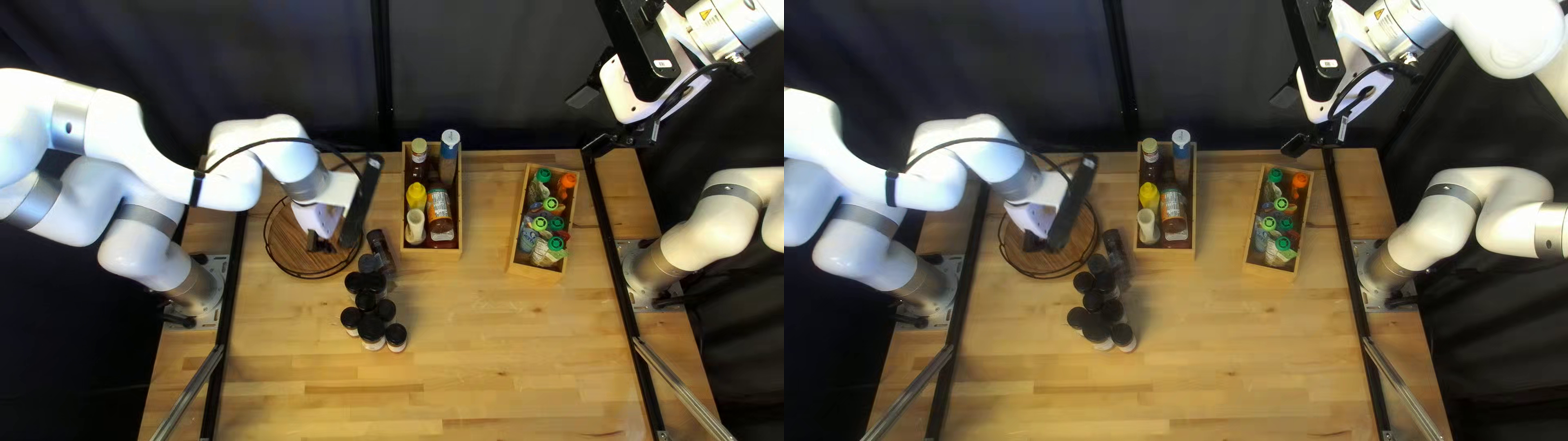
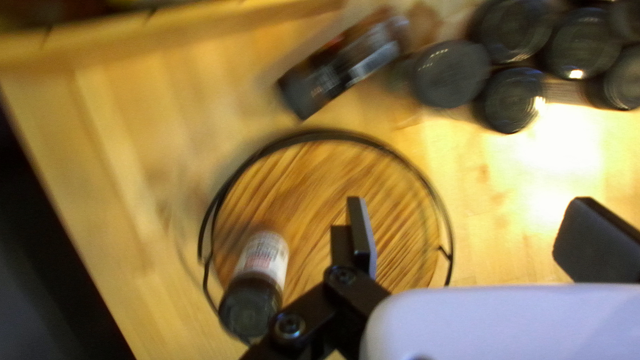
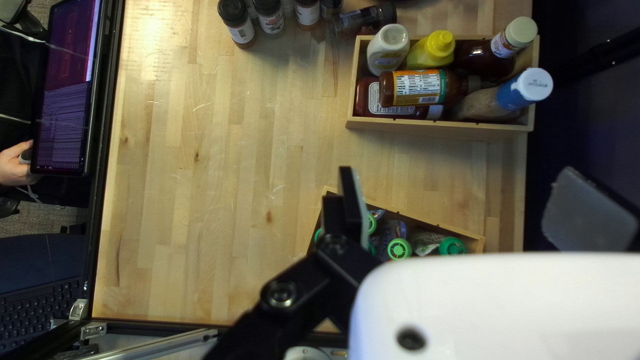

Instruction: Separate condiments, baby food and spices and place it in 3 different racks/containers

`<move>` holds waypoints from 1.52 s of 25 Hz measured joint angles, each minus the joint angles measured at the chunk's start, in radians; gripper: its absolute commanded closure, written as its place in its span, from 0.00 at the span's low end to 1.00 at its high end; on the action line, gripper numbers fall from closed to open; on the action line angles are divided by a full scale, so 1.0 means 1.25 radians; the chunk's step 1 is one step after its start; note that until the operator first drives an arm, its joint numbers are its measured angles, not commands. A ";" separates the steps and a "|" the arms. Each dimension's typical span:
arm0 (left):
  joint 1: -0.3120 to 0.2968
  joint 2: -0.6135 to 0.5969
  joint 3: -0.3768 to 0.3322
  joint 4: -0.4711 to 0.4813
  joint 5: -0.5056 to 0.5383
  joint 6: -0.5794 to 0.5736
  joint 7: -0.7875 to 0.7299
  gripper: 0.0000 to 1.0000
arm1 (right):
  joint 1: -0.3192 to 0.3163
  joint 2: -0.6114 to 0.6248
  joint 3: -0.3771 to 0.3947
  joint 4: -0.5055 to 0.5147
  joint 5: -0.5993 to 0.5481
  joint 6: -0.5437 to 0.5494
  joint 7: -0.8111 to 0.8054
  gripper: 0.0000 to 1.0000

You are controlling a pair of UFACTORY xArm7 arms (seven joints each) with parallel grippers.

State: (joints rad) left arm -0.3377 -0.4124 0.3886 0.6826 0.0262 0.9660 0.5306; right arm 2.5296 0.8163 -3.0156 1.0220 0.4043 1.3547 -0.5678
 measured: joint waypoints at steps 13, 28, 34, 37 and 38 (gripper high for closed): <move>-0.149 0.197 -0.071 0.138 -0.099 0.016 0.079 0.00 | 0.000 0.000 0.000 0.000 0.000 0.000 0.000 0.00; -0.184 0.331 -0.121 0.164 -0.002 -0.068 -0.005 0.00 | 0.000 0.000 0.000 0.000 0.000 0.000 0.000 0.00; -0.194 0.357 -0.127 0.169 0.033 -0.073 -0.057 0.00 | 0.000 0.000 0.000 0.000 0.000 0.000 0.000 0.00; -0.198 0.358 -0.130 0.162 0.046 -0.074 -0.078 0.00 | 0.000 0.000 0.000 0.000 0.000 0.000 0.000 0.00; -0.198 0.357 -0.130 0.159 0.049 -0.074 -0.083 0.00 | 0.000 0.000 0.000 0.000 0.000 0.000 0.000 0.00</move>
State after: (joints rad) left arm -0.5857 0.0336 0.2258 0.8820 0.0873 0.8739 0.4265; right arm 2.5296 0.8163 -3.0156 1.0220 0.4043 1.3547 -0.5678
